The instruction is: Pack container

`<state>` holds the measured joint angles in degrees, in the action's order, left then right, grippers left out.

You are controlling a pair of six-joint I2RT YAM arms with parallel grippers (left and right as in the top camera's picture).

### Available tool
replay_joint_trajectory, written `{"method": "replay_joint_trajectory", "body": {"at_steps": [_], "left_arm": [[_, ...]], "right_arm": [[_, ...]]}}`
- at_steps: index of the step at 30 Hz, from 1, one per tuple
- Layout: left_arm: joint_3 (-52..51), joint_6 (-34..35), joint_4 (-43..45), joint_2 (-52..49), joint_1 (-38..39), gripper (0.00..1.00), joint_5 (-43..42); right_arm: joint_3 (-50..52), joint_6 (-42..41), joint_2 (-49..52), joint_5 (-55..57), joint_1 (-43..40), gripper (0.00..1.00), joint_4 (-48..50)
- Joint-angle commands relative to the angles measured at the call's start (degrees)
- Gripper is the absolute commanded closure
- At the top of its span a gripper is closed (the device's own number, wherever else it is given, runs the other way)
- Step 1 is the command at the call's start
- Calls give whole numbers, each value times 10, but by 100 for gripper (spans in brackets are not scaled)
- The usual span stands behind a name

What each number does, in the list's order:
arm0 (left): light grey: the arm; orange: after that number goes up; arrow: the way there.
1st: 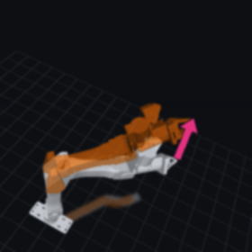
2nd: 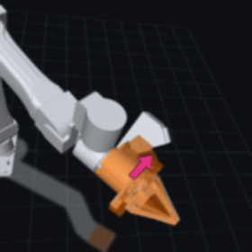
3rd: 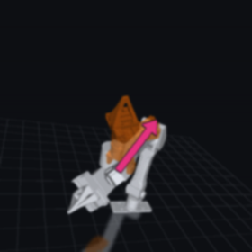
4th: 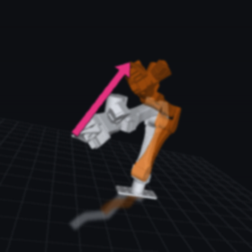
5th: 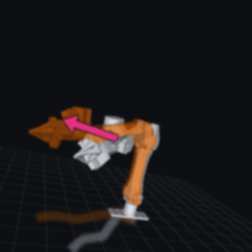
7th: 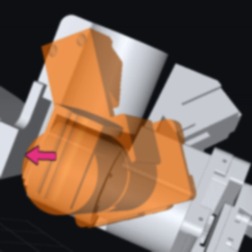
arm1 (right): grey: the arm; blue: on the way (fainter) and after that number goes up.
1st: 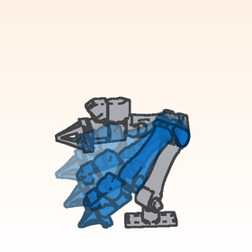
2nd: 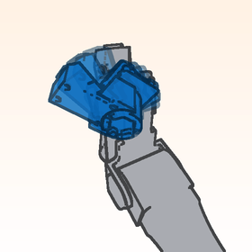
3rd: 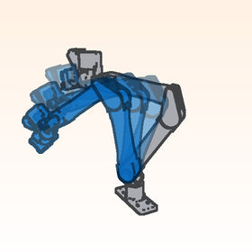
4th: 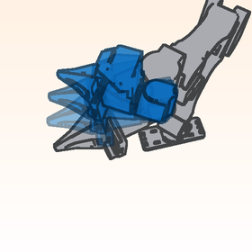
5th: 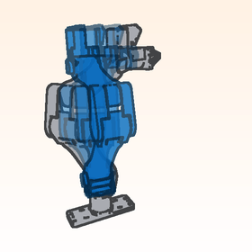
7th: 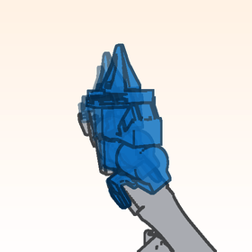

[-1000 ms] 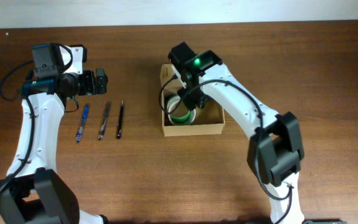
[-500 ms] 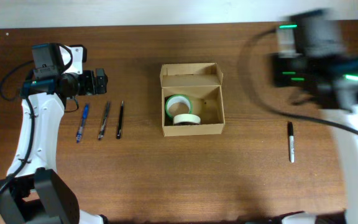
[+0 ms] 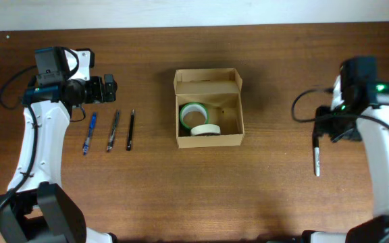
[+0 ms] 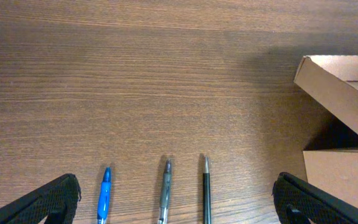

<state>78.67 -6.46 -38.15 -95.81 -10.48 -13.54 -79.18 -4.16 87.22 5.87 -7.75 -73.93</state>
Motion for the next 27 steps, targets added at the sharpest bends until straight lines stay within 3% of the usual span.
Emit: {"method": "replay_joint_trajectory", "body": {"at_steps": [1, 9, 27], "left_arm": [[12, -9, 0, -3, -2, 1, -6], [12, -9, 0, -3, -2, 1, -6], [12, -9, 0, -3, -2, 1, -6]], "right_arm": [[72, 28, -5, -30, 2, 40, 40], [149, 41, 24, -37, -9, 34, 162], [153, 42, 184, -38, -67, 34, 220]]}}
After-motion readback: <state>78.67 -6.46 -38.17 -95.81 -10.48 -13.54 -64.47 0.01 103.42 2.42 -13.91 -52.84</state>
